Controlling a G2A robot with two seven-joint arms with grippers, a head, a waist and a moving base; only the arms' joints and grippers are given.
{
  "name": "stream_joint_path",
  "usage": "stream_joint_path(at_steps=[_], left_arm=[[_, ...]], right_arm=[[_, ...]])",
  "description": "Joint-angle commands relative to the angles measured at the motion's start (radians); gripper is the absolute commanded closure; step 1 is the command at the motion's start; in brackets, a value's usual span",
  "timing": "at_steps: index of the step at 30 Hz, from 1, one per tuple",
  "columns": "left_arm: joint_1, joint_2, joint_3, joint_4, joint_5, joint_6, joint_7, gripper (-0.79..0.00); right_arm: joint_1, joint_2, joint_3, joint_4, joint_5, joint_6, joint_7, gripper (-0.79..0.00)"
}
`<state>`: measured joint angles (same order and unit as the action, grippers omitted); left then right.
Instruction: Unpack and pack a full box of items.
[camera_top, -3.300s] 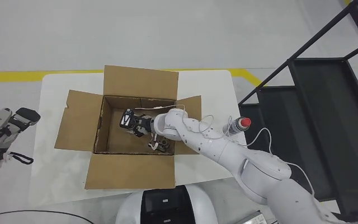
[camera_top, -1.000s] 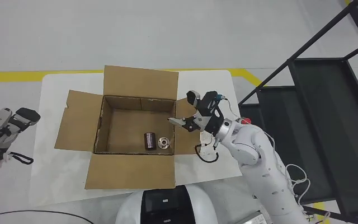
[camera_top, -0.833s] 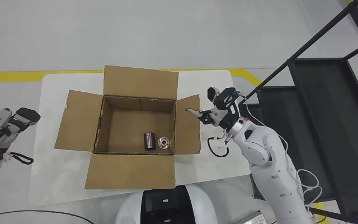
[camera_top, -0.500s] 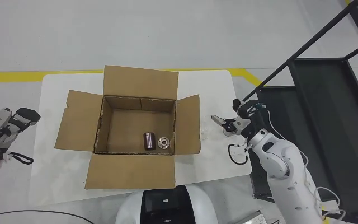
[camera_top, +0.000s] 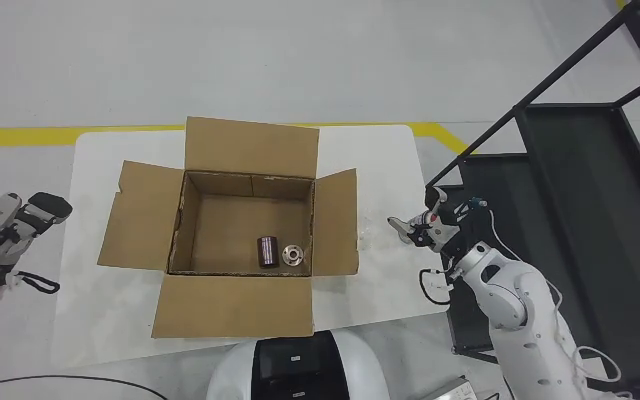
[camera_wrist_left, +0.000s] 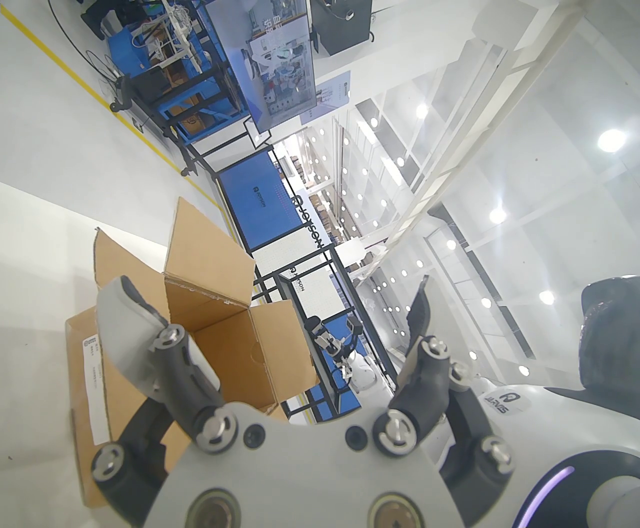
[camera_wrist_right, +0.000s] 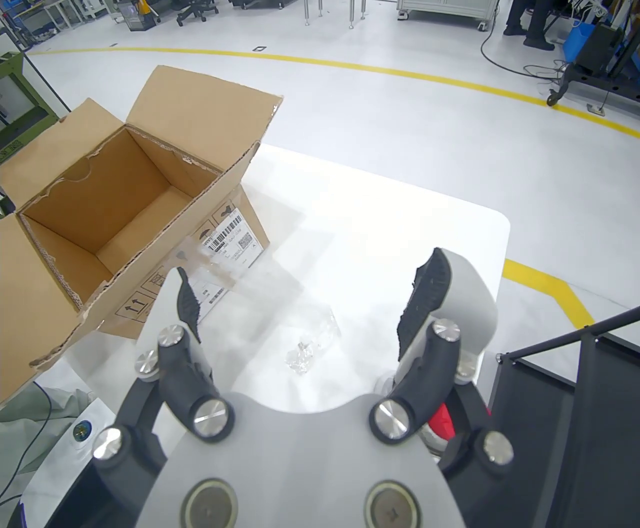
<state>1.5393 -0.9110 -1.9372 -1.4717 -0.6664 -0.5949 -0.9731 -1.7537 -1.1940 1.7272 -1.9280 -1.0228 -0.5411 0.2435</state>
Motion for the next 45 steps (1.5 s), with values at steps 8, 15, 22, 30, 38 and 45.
stream_joint_path(at_steps=[8, 15, 22, 30, 38, 45], left_arm=[[0.0, 0.0, 0.0, 0.0, 0.0, 0.0, 0.0, -0.785], [0.0, 0.0, 0.0, 0.0, 0.0, 0.0, 0.0, -0.785], [0.0, 0.0, 0.0, 0.0, 0.0, 0.0, 0.0, -0.785], [0.0, 0.0, 0.0, 0.0, 0.0, 0.0, 0.0, -0.785], [0.0, 0.0, 0.0, 0.0, 0.0, 0.0, 0.0, -0.785], [0.0, 0.0, 0.0, 0.0, 0.0, 0.0, 0.0, -0.785]], right_arm=[[0.01, 0.002, 0.015, 0.006, -0.047, 0.033, 0.002, -0.785], [-0.017, 0.007, 0.08, 0.089, -0.069, 0.055, -0.078, -0.785], [-0.049, 0.007, 0.09, 0.189, -0.097, 0.035, -0.229, -0.785], [-0.011, -0.002, -0.002, 0.328, -0.177, 0.079, -0.347, -0.785], [0.047, -0.009, -0.068, 0.465, -0.22, 0.141, -0.403, -0.785], [0.106, -0.016, -0.112, 0.547, -0.229, 0.198, -0.434, -0.785]])
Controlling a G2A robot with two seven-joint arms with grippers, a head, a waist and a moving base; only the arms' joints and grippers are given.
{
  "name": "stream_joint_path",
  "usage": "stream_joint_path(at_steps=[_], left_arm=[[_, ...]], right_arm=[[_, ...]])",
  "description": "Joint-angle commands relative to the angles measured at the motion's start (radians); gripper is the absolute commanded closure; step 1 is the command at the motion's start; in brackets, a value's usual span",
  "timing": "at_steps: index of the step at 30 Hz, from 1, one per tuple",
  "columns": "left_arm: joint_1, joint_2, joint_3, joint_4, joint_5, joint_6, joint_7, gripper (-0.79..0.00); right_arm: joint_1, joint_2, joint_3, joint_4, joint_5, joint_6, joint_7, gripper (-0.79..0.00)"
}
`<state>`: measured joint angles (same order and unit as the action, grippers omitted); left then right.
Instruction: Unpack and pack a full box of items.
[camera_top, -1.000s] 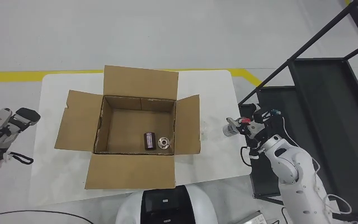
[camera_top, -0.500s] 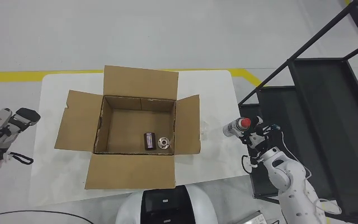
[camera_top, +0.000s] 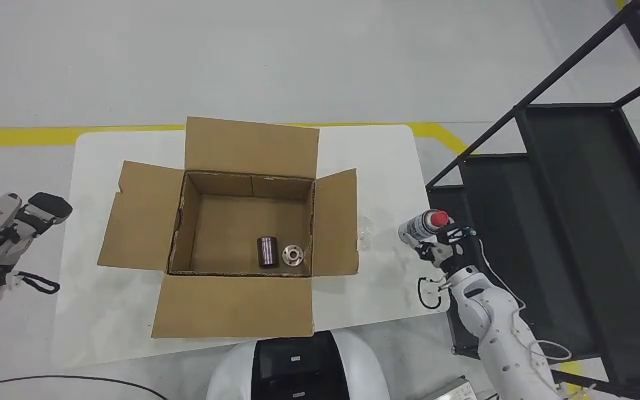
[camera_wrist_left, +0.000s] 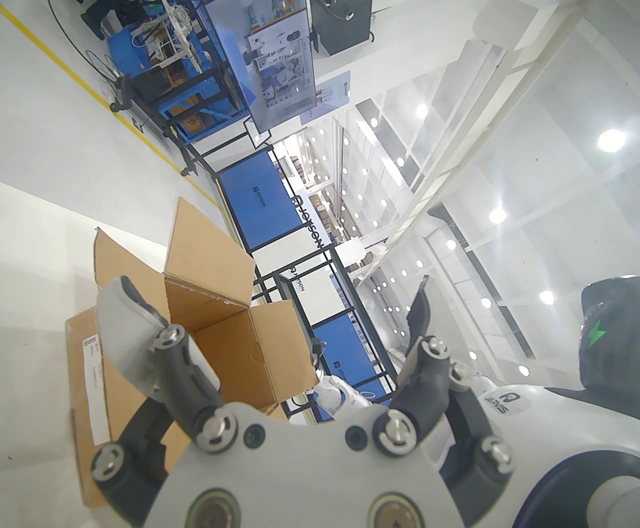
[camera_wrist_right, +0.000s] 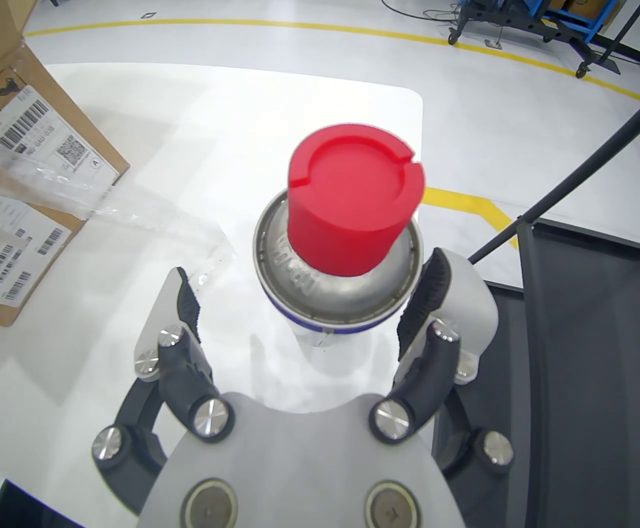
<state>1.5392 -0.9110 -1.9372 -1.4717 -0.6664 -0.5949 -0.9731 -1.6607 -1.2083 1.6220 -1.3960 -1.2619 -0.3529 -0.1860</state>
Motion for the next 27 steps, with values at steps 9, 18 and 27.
stream_joint_path(at_steps=[9, 18, 27], left_arm=[[0.0, 0.0, 0.0, 0.0, 0.0, 0.0, 0.0, -0.785], [0.0, 0.0, 0.0, 0.0, 0.0, 0.0, 0.0, -0.785], [0.0, 0.0, 0.0, 0.0, 0.0, 0.0, 0.0, -0.785]], right_arm=[[0.06, -0.01, -0.042, 0.071, 0.042, 0.046, -0.022, -0.785], [0.071, -0.013, -0.058, 0.077, 0.055, 0.048, -0.048, 0.0], [0.056, -0.016, -0.062, 0.005, 0.087, 0.051, -0.083, 0.0]])
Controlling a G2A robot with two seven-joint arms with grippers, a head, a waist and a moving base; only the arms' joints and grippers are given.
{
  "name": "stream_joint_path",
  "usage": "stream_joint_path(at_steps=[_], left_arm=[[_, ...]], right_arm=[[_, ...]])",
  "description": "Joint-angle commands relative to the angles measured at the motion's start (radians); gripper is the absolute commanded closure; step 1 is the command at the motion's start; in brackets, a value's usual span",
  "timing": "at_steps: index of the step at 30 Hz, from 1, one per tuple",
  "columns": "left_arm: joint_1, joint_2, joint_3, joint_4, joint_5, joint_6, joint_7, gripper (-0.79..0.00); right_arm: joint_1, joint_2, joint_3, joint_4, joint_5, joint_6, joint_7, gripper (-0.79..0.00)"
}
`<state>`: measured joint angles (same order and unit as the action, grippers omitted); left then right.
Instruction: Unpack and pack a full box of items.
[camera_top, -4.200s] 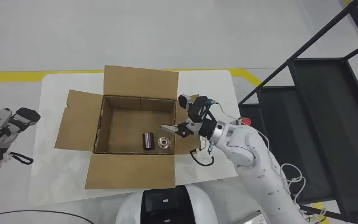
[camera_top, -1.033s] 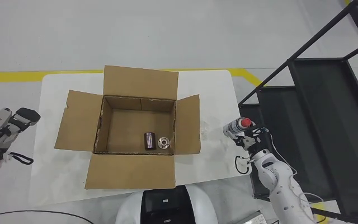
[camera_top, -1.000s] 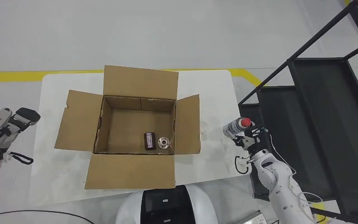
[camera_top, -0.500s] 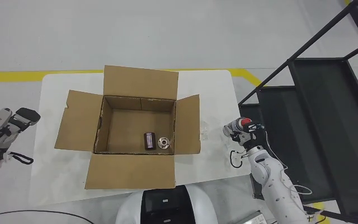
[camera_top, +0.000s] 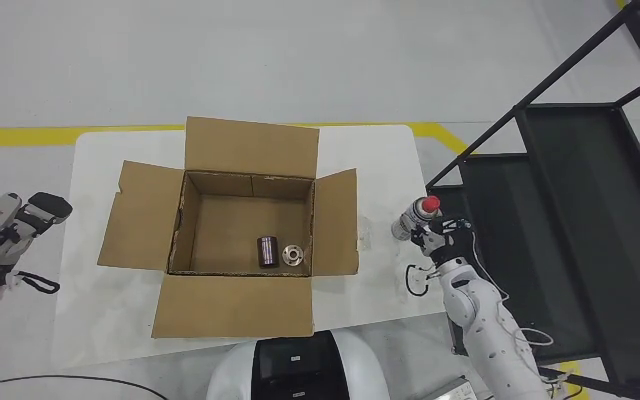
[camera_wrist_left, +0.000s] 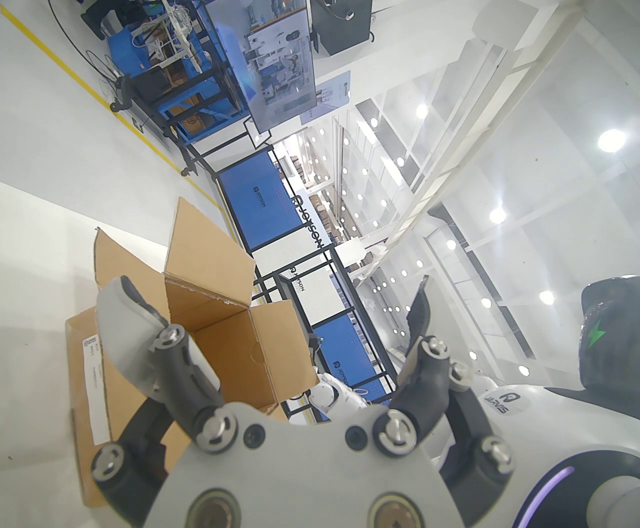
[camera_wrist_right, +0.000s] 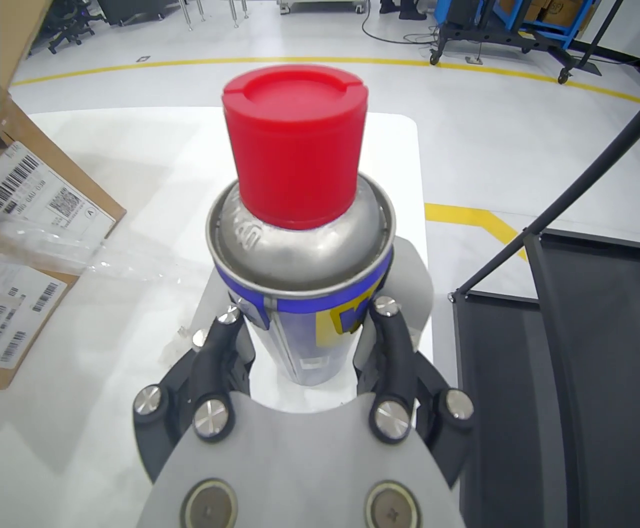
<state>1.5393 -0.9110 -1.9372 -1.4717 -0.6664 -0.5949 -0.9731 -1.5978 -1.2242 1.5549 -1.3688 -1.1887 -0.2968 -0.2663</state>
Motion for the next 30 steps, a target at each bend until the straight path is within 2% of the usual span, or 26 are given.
stream_joint_path(at_steps=[1, 10, 15, 20, 30], left_arm=[[0.0, 0.0, 0.0, 0.0, 0.0, 0.0, 0.0, -0.785], [0.0, 0.0, 0.0, 0.0, 0.0, 0.0, 0.0, -0.785], [0.0, 0.0, 0.0, 0.0, 0.0, 0.0, 0.0, -0.785], [0.0, 0.0, 0.0, 0.0, 0.0, 0.0, 0.0, -0.785], [0.0, 0.0, 0.0, 0.0, 0.0, 0.0, 0.0, -0.785]], right_arm=[[-0.014, 0.001, 0.013, -0.047, 0.029, -0.012, -0.005, 0.0], [-0.142, 0.008, 0.131, -0.376, 0.268, -0.108, 0.031, 0.0], [-0.176, 0.009, 0.13, -0.524, 0.473, -0.201, 0.137, 0.0], [-0.172, 0.011, 0.092, -0.596, 0.604, -0.252, 0.25, 0.0], [-0.133, 0.013, 0.014, -0.617, 0.7, -0.229, 0.411, 0.0]])
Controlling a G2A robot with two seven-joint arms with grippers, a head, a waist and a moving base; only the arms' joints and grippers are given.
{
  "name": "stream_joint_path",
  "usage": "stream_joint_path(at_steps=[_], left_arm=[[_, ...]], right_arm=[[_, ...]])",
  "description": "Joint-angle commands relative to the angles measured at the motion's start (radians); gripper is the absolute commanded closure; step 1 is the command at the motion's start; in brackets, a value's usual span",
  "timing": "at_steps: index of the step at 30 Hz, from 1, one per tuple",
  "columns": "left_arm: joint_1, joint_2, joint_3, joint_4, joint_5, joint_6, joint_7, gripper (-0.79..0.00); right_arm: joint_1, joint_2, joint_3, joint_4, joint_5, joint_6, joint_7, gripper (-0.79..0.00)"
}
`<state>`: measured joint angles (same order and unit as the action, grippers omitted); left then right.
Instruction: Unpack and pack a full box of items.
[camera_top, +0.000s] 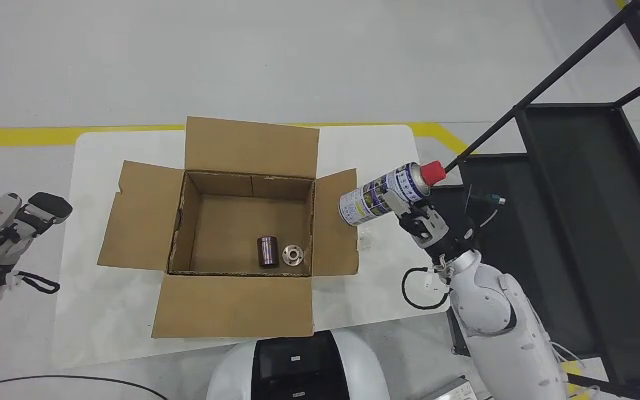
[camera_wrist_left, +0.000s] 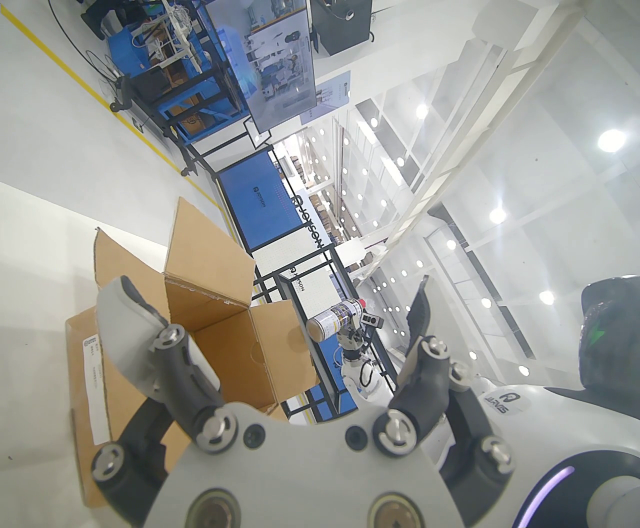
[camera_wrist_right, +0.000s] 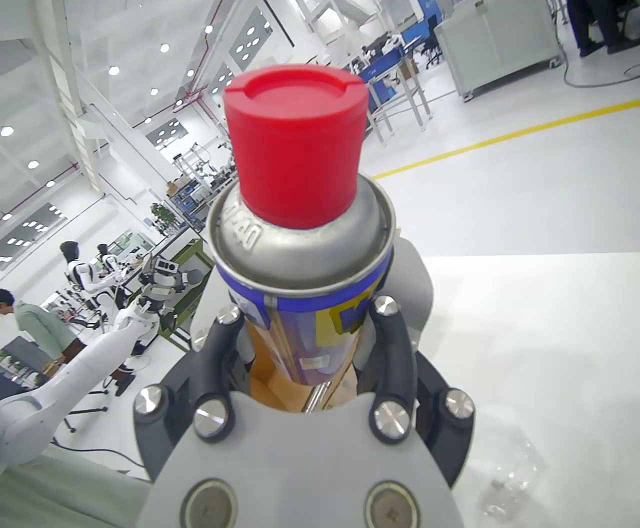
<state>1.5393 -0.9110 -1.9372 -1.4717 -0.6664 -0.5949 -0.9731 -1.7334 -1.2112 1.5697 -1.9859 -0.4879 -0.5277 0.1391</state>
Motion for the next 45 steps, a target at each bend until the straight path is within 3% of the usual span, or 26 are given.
stream_joint_path(at_steps=[1, 19, 31, 41, 45], left_arm=[[0.0, 0.0, 0.0, 0.0, 0.0, 0.0, 0.0, -0.785], [0.0, 0.0, 0.0, 0.0, 0.0, 0.0, 0.0, -0.785], [0.0, 0.0, 0.0, 0.0, 0.0, 0.0, 0.0, -0.785], [0.0, 0.0, 0.0, 0.0, 0.0, 0.0, 0.0, -0.785], [0.0, 0.0, 0.0, 0.0, 0.0, 0.0, 0.0, -0.785]], right_arm=[[0.003, 0.0, -0.001, 0.0, -0.001, 0.002, 0.006, 0.0], [0.017, -0.001, -0.016, -0.01, 0.033, 0.026, 0.018, 0.0], [0.376, -0.014, -0.296, 0.051, 0.027, 0.29, 0.405, 0.0], [0.572, -0.033, -0.494, 0.13, -0.111, 0.445, 0.611, 0.0], [0.611, -0.042, -0.544, 0.17, -0.153, 0.507, 0.63, 0.0]])
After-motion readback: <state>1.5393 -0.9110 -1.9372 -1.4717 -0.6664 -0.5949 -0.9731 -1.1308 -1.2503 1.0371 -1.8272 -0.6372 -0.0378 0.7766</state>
